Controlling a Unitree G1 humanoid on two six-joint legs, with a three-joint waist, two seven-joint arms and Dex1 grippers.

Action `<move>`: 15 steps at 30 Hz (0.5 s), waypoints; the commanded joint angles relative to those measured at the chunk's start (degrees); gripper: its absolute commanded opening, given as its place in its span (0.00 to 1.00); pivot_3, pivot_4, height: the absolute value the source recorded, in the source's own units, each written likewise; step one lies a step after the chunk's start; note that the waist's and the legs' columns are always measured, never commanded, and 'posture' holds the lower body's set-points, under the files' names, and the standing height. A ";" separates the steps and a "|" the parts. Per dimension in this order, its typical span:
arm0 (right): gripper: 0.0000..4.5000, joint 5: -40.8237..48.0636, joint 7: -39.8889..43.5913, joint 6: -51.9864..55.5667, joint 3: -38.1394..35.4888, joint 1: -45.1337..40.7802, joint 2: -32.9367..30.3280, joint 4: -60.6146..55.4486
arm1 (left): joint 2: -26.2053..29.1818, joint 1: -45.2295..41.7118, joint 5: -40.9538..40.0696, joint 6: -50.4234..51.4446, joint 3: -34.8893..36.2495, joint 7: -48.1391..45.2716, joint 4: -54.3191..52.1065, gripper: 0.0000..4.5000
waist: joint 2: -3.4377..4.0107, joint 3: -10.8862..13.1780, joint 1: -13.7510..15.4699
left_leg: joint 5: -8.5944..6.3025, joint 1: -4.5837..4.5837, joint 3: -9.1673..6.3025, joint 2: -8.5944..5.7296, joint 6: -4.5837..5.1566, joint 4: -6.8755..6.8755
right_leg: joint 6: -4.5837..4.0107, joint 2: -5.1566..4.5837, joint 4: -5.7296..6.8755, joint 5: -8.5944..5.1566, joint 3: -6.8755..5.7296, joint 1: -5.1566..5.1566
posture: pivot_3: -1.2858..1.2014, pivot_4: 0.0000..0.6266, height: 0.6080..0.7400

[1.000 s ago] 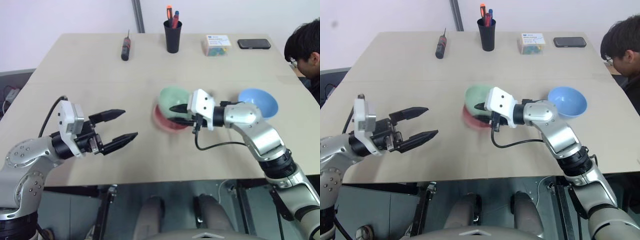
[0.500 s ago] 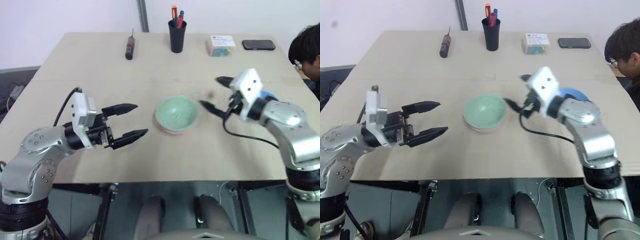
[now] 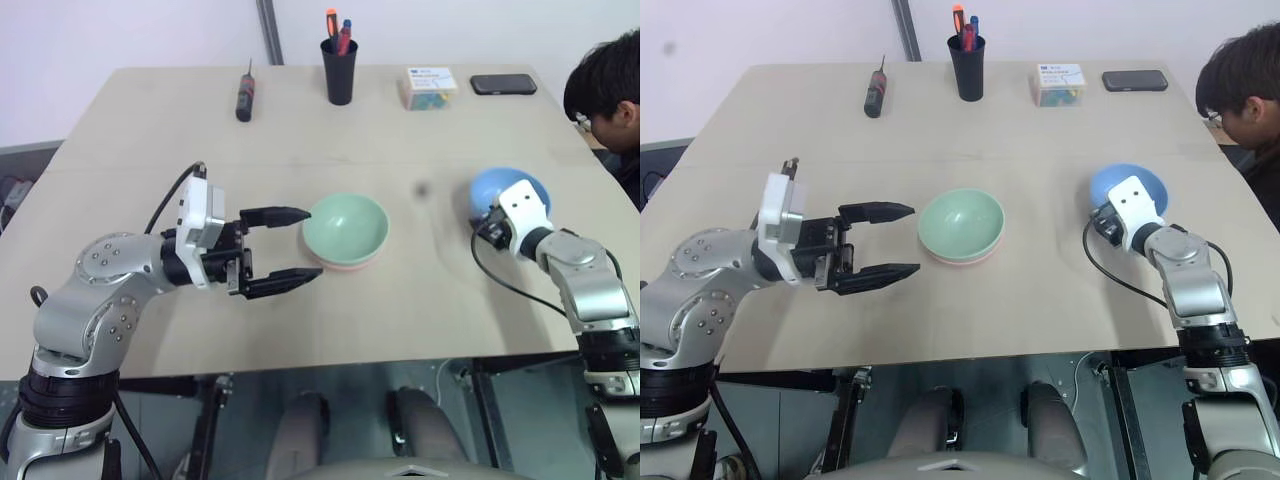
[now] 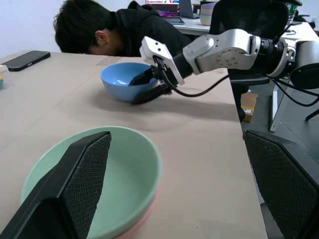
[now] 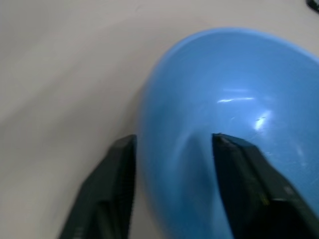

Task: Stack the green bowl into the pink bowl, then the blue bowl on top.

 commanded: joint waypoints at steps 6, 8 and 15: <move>0.02 3.30 4.02 -3.58 -1.75 -0.36 -1.42 -11.28 | -0.05 1.15 -0.69 -0.55 2.42 1.84 -0.60 1.00 | 0.01 0.01 0.10 | 0.00 -0.02 0.01 0.00 0.00 0.00 | 0.00 -0.01 0.01 0.00 0.01 -0.03 | 0.52 0.24 1.00; 0.02 7.36 8.40 -3.54 -0.57 0.19 -1.18 -18.66 | -0.28 2.19 -0.22 -1.05 2.99 2.37 0.08 1.00 | 0.01 0.01 -0.04 | 0.00 -0.02 -0.01 0.01 0.00 -0.03 | 0.00 0.00 0.01 0.00 0.01 -0.05 | 0.52 0.24 1.00; 0.02 15.27 15.00 0.45 10.13 -3.97 4.77 -33.15 | -0.30 7.81 0.67 -2.34 6.84 3.59 2.57 1.00 | 0.00 0.01 0.00 | 0.00 0.06 -0.30 0.09 0.00 -0.20 | 0.00 0.04 -0.02 0.00 0.00 -0.05 | 0.52 0.24 1.00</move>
